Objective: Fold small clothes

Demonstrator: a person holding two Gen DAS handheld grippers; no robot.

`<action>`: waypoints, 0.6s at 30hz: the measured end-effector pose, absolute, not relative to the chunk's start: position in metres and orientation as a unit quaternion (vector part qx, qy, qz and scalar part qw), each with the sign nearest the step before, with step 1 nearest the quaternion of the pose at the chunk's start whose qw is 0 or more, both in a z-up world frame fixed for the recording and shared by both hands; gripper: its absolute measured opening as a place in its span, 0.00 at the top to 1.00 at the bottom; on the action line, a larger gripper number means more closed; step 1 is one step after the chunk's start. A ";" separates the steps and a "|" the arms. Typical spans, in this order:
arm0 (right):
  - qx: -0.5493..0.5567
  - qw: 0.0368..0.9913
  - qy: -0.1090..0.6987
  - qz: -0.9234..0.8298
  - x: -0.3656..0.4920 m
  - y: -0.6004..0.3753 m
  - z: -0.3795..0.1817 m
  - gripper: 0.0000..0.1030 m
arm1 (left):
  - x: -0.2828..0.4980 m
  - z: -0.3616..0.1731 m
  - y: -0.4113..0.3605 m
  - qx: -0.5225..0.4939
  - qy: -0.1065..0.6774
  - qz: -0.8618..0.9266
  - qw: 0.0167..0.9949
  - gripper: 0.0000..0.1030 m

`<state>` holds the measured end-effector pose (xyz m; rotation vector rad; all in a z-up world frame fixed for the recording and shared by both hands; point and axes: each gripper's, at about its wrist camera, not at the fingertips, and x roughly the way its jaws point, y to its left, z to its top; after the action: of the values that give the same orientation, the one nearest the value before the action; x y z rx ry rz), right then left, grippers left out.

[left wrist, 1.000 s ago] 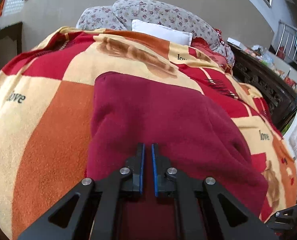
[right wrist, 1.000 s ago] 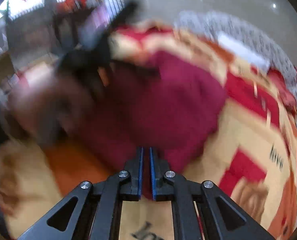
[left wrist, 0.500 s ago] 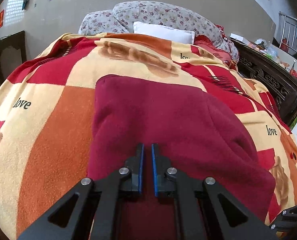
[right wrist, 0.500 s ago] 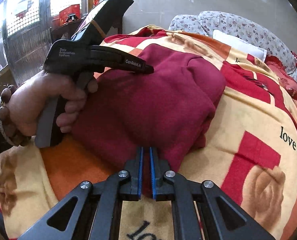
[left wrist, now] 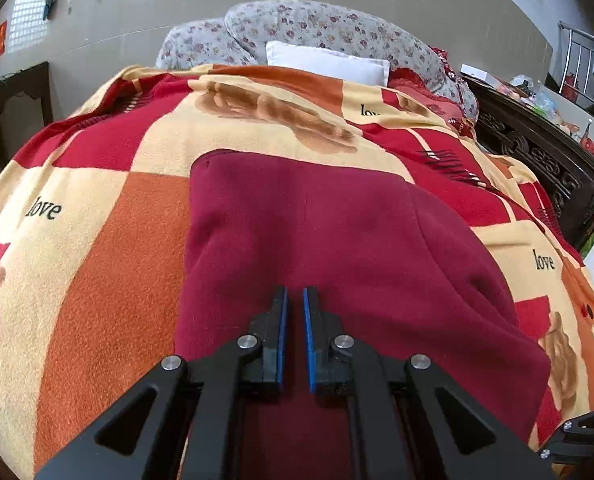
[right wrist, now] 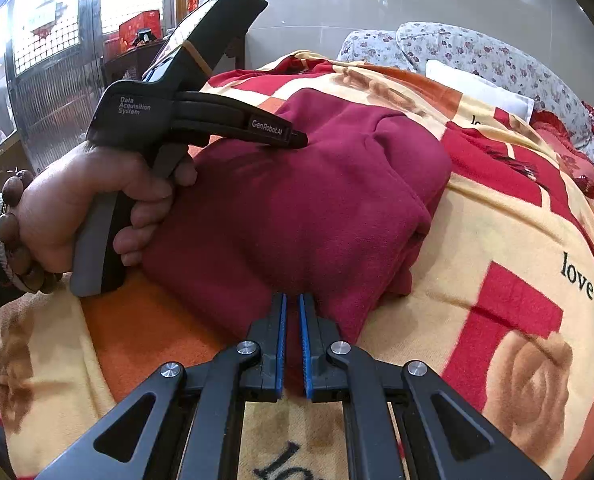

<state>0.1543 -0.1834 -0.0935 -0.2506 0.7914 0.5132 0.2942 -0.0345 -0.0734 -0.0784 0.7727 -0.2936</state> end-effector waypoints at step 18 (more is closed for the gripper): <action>0.066 0.926 0.364 0.079 0.030 -0.252 -0.056 0.38 | 0.055 -0.024 -0.005 0.071 0.294 -0.073 0.950 0.00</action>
<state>0.0296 -0.2517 -0.0559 0.1364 0.7462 0.1628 0.0547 -0.0052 -0.0239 0.1442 0.5982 -0.1485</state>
